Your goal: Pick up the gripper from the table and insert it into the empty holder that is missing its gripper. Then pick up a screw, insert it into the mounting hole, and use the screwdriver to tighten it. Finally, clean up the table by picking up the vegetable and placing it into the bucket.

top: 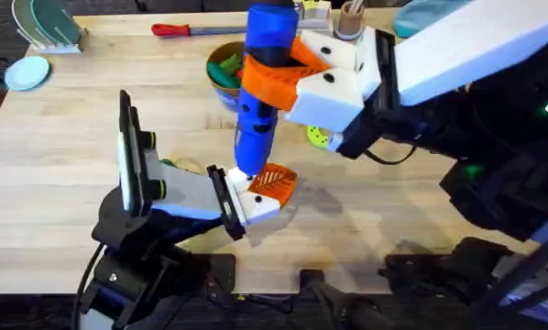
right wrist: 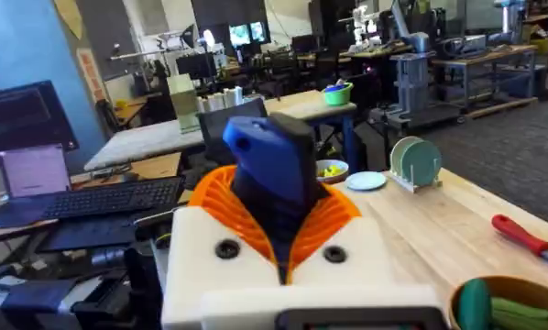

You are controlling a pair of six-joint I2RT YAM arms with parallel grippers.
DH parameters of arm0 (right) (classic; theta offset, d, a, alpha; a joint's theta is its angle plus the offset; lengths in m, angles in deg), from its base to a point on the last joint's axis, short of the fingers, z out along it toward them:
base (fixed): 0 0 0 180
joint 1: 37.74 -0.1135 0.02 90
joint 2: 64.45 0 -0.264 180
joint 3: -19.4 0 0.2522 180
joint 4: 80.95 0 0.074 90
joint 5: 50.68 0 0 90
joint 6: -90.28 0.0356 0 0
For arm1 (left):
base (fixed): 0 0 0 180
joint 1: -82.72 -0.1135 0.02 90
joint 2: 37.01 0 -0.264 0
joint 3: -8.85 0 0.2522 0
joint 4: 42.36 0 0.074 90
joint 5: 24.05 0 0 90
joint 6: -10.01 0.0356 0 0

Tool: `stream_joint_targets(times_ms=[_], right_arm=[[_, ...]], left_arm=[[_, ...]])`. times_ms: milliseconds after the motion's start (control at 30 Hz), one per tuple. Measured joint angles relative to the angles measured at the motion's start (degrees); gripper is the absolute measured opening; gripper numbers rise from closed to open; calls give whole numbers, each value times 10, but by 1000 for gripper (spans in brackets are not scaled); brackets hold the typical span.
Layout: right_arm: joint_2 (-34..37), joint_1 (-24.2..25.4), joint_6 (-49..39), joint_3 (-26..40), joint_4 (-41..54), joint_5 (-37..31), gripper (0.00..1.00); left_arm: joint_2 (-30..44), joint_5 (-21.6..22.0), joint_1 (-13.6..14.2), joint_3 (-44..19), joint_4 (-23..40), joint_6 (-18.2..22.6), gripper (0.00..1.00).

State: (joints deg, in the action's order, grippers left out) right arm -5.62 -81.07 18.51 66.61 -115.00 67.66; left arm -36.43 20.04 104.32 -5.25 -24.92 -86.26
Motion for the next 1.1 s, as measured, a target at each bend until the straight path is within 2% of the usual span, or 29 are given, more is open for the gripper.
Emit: stream_joint_targets(times_ms=[900, 1100], right_arm=[[-6, 0, -16, 0, 25, -3, 19], [-6, 0, -16, -1, 2, 0, 19]], left_arm=[[0, 0, 0, 0, 0, 0, 13], [0, 0, 0, 0, 0, 0, 13]])
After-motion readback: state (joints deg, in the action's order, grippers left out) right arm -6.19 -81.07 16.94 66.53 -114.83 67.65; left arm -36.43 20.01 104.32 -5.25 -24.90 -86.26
